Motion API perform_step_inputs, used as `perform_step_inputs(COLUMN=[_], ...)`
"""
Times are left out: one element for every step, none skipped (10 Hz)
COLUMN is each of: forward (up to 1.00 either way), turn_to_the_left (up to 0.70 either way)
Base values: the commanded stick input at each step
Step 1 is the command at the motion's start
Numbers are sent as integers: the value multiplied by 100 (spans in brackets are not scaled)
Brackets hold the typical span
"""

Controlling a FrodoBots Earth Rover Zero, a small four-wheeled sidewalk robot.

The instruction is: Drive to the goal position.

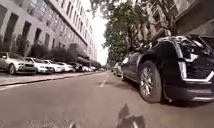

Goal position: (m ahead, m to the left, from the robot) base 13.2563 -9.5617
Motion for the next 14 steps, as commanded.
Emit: perform_step_inputs(forward=[70,70,70,70,70,70,70,70,70,70,70,70,70,70], turn_to_the_left=[0,0,0,0,0,0,0,0,0,0,0,0,0,0])
